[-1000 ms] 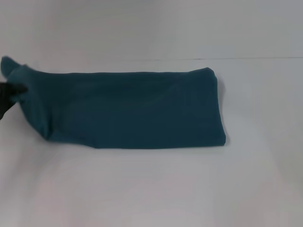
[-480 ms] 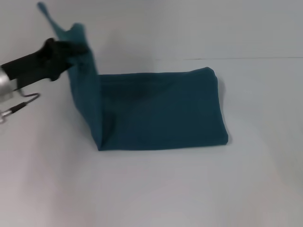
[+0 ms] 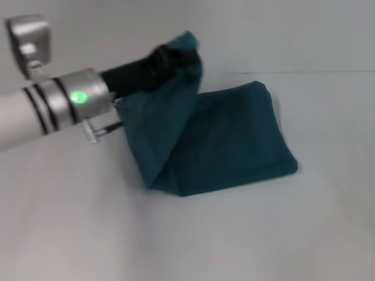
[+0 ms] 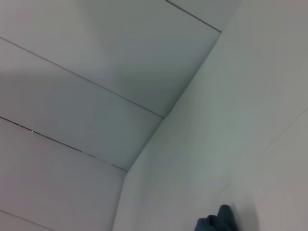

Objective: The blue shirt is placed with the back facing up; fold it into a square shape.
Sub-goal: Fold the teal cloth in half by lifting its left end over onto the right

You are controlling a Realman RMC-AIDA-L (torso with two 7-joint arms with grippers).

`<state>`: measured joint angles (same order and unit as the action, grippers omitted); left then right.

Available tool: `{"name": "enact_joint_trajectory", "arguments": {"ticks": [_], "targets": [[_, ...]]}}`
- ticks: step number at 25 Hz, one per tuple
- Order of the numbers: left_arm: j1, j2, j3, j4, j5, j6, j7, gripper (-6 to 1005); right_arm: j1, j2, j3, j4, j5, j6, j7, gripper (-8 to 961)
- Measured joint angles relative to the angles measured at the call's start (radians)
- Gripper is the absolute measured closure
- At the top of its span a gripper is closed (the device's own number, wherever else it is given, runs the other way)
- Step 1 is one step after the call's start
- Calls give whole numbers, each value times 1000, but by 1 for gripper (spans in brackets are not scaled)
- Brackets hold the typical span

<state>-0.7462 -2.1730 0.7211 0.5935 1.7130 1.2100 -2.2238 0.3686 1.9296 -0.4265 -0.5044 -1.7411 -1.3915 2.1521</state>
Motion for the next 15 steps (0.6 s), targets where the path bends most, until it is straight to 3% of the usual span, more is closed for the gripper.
{"name": "enact_joint_trajectory", "arguments": {"ticks": [5,15], "targets": [[-46,-1,204,-56,-67,-135,95,925,-4,0,-2,1,0,0,-2,7],[-84,-2,462,-42,-117,-223,225,911,-10,0,-2,1,-4,6,-5,6]]}}
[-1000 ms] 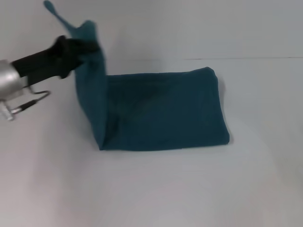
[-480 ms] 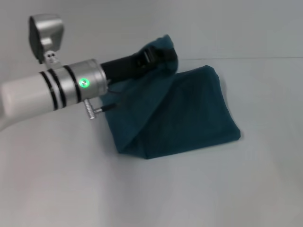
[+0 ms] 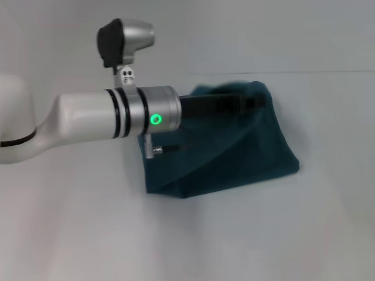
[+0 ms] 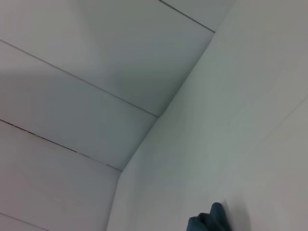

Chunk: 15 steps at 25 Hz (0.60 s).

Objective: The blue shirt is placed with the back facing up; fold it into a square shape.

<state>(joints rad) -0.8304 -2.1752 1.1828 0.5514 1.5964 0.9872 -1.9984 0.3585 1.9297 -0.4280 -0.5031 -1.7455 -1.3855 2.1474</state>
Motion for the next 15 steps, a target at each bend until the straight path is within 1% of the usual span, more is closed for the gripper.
{"name": "enact_joint_trajectory", "arguments": {"ticks": [2,3,5,7,11,13,14,15], "targets": [[-11,0,59,4,-4,-29,12,908,0,0,0,0,-3,1,0,6],[-14,0,75,5,-4,-36,15,907,0,0,0,0,-4,2,0,6],[-20,0,111,12,-4,-62,18,820,0,0,0,0,-4,4,-1,6],[-13,0,121,32,-5,-60,19,733,0,0,1,0,-4,5,-2,7],[42,3,102,112,-25,-35,-7,547,2,-5,1,0,-14,5,-2,6],[90,8,64,153,-56,-18,-56,452,7,-9,1,0,-32,5,-3,6],[118,10,28,172,-67,-2,-91,430,17,-13,1,-4,-63,3,-3,6],[133,11,4,181,-70,12,-109,407,17,-13,1,-4,-63,3,-3,6]]}}
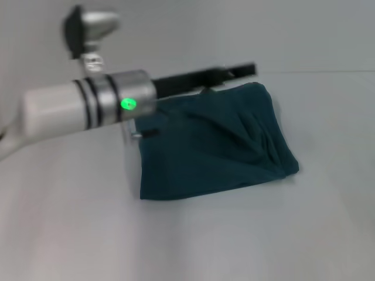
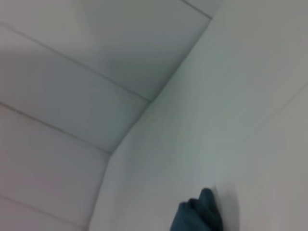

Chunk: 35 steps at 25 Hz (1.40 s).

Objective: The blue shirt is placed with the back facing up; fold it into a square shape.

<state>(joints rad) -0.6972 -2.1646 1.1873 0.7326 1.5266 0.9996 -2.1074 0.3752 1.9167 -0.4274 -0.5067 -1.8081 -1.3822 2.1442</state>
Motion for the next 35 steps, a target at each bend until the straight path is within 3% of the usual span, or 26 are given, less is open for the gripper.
{"name": "enact_joint_trajectory", "arguments": {"ticks": [4,9,19,22,27,35], "targets": [[75,13,-157,23,4,124,-103,318,31,-9,-1,-23,-72,-14,-11,6],[149,68,-241,17,35,281,-261,232,102,-27,-26,-77,-183,-37,-12,7],[241,76,-503,26,255,510,-301,202,350,-28,-230,-138,-380,-34,66,7],[272,75,-573,32,261,533,-290,202,424,-12,-275,-147,-439,-31,106,7],[294,77,-667,37,272,559,-277,201,514,43,-386,-202,-594,57,149,7],[303,72,-689,24,263,547,-255,202,571,125,-626,-287,-727,191,143,6]]}}
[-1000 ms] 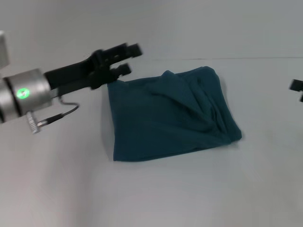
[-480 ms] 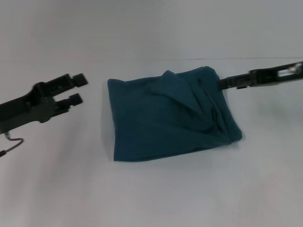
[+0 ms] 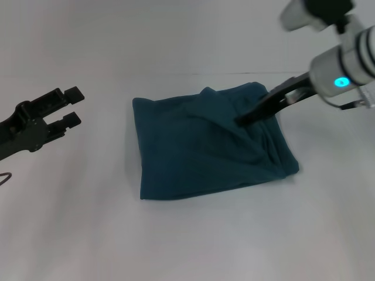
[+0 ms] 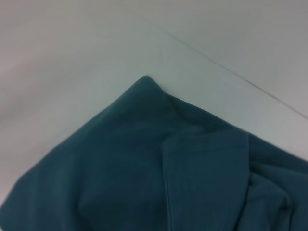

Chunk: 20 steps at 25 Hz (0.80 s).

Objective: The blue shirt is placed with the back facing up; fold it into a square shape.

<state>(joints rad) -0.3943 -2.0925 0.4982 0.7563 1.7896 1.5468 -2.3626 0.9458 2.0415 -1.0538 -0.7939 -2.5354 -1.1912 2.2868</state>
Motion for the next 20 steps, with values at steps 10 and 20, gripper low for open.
{"name": "enact_joint_trajectory", "arguments": {"ticks": [10,20], "targets": [[-5,-4,-15,-38,-10,-8,19,203,35,49,-103,39,-67,96,33,6],[-10,-9,-21,-63,-14,-18,33,202,30,53,-223,90,-178,253,190,6]]}}
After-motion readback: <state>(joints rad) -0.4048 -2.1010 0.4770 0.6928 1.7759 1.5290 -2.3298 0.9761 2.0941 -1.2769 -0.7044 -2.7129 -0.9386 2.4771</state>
